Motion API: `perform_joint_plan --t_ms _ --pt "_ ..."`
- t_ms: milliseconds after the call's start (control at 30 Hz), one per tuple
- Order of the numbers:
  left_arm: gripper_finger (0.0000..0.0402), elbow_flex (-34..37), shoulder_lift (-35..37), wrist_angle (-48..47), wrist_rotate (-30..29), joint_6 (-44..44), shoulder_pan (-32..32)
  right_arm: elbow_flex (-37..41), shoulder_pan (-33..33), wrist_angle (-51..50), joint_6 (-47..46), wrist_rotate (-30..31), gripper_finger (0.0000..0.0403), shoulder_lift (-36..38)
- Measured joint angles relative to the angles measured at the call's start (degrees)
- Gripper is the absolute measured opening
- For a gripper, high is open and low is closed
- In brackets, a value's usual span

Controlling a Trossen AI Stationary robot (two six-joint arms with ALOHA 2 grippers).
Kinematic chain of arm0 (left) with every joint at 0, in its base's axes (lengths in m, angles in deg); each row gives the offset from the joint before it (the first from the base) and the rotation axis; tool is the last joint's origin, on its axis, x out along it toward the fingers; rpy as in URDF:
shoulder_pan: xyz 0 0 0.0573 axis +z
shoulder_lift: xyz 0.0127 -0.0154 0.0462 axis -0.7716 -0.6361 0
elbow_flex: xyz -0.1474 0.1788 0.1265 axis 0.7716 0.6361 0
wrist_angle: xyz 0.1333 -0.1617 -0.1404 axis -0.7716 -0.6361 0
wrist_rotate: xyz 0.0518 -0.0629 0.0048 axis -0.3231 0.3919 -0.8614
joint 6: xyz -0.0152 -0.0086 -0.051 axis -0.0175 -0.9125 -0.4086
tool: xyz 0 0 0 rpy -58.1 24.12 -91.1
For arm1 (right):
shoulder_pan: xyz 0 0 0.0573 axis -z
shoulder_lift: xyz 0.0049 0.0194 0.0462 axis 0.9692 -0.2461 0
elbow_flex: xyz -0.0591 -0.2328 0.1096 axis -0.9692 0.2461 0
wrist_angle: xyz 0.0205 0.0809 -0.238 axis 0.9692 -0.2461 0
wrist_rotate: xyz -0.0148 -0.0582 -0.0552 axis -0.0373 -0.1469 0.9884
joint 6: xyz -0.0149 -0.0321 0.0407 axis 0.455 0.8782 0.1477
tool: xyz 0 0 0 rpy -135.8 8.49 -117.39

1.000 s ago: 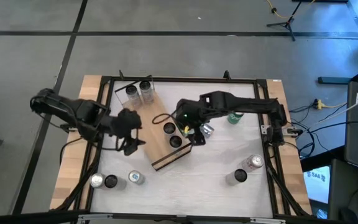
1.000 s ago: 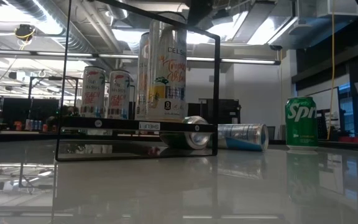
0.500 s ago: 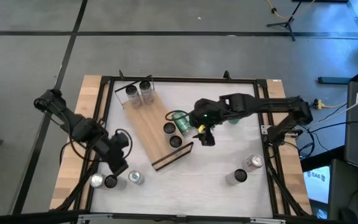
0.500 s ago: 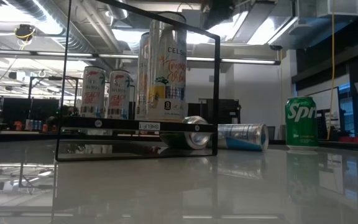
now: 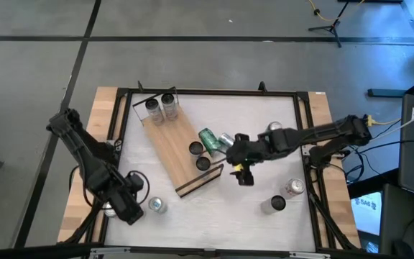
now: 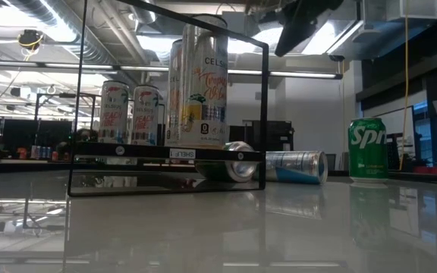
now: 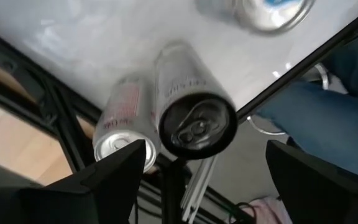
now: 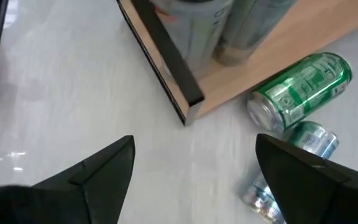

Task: Place canned beverage on shelf
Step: Put the white yellow soda on the shelf aligned with the other white yellow soda cans

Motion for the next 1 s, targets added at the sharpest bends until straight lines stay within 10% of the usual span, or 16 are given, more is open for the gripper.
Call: perform_joint_plan --t_ms 1000 --pt "0.0322 0.02 -10.58 1.5 -3.3 1.66 -2.12 0.18 -3.34 4.34 -1.66 2.74 0.0331 0.0"
